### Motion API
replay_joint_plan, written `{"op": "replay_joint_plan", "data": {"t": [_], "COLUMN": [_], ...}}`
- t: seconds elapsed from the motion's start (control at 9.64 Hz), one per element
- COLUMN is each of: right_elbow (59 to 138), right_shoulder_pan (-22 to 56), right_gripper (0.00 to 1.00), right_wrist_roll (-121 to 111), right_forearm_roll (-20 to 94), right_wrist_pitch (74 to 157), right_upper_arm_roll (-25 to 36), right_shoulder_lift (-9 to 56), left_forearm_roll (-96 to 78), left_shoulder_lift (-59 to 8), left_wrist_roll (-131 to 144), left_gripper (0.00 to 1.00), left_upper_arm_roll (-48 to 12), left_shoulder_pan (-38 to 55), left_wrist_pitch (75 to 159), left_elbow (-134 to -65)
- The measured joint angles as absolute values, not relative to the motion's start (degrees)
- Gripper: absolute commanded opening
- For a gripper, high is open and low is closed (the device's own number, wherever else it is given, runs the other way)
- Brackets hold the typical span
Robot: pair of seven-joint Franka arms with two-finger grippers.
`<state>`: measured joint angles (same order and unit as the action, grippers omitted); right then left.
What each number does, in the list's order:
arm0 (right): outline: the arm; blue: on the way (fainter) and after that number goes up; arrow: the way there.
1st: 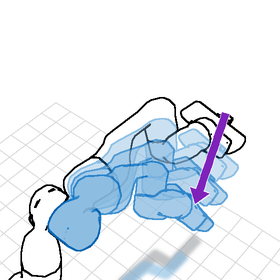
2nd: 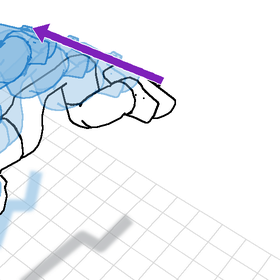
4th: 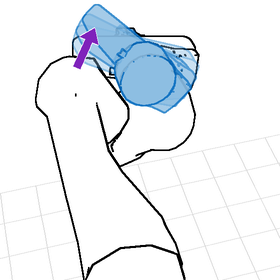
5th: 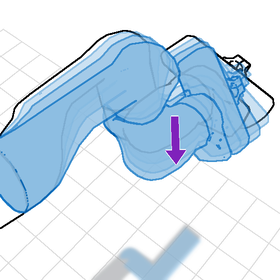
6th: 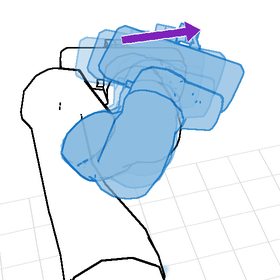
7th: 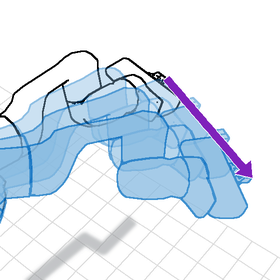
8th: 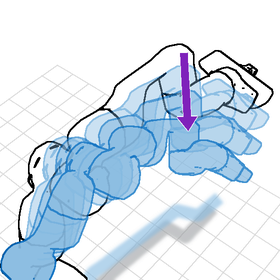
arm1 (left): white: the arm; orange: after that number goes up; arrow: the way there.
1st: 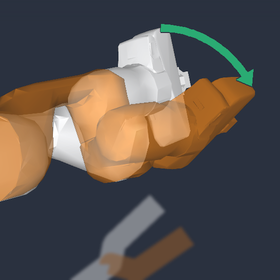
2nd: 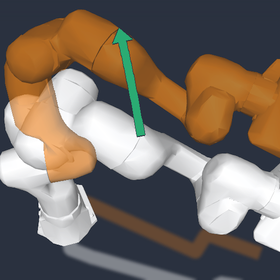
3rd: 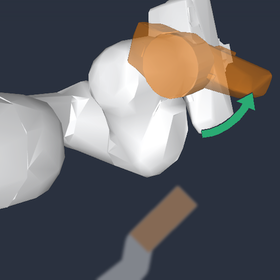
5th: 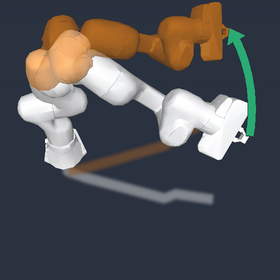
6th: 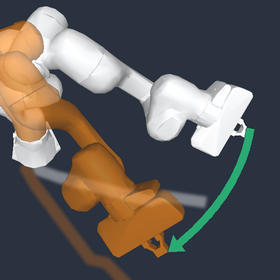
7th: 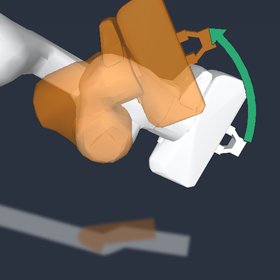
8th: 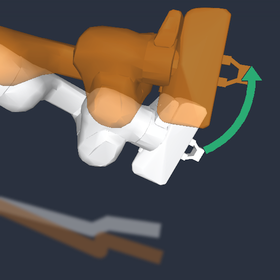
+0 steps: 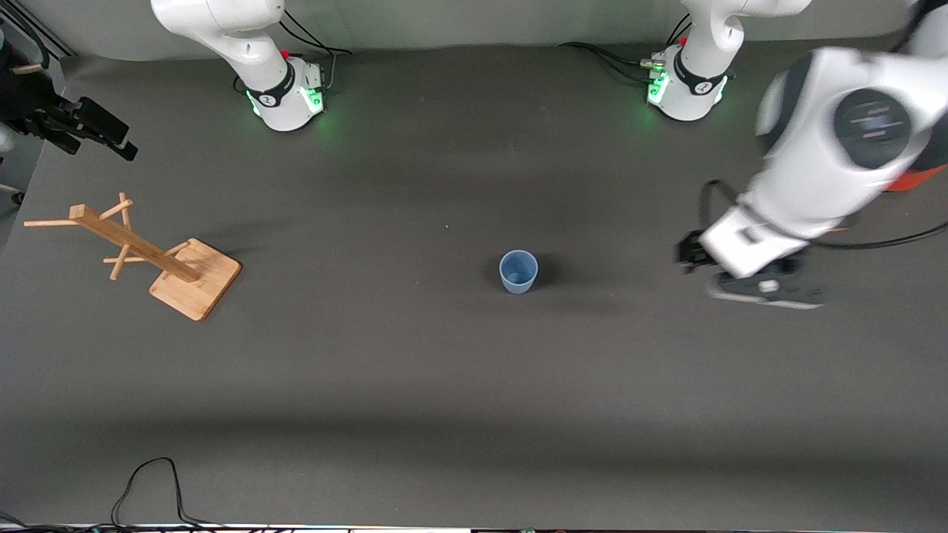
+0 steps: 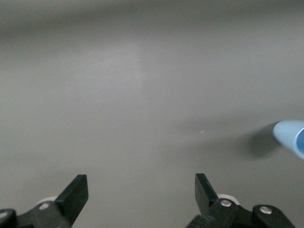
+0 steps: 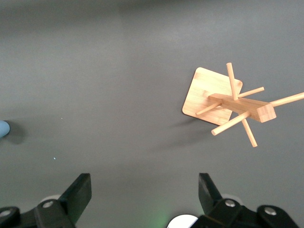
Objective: Rotate and upright cup with both arms
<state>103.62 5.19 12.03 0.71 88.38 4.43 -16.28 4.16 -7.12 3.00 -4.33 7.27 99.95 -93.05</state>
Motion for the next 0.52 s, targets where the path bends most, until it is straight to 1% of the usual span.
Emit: {"op": "replay_joint_plan", "data": {"t": [0.21, 0.41, 0.52], "right_elbow": [102.8, 102.5, 102.5], "right_shoulder_pan": [5.2, 5.2, 5.2], "right_gripper": [1.0, 1.0, 1.0], "right_wrist_roll": [12.0, 12.0, 12.0], "right_forearm_roll": [0.7, 0.7, 0.7], "right_wrist_pitch": [88.4, 88.3, 88.3], "right_upper_arm_roll": [4.2, 4.1, 4.1], "right_shoulder_lift": [-15.7, -15.2, -14.3], "left_forearm_roll": [3.1, 2.9, 2.8], "left_shoulder_lift": [-2.6, -0.1, 0.1], "left_wrist_roll": [-0.1, -0.6, -0.7], "left_gripper": [1.0, 1.0, 1.0], "left_upper_arm_roll": [2.5, 12.6, 16.6], "left_shoulder_pan": [7.8, 13.0, 15.4], "left_wrist_pitch": [98.8, 98.1, 98.1], "left_elbow": [-96.6, -99.0, -99.3]}}
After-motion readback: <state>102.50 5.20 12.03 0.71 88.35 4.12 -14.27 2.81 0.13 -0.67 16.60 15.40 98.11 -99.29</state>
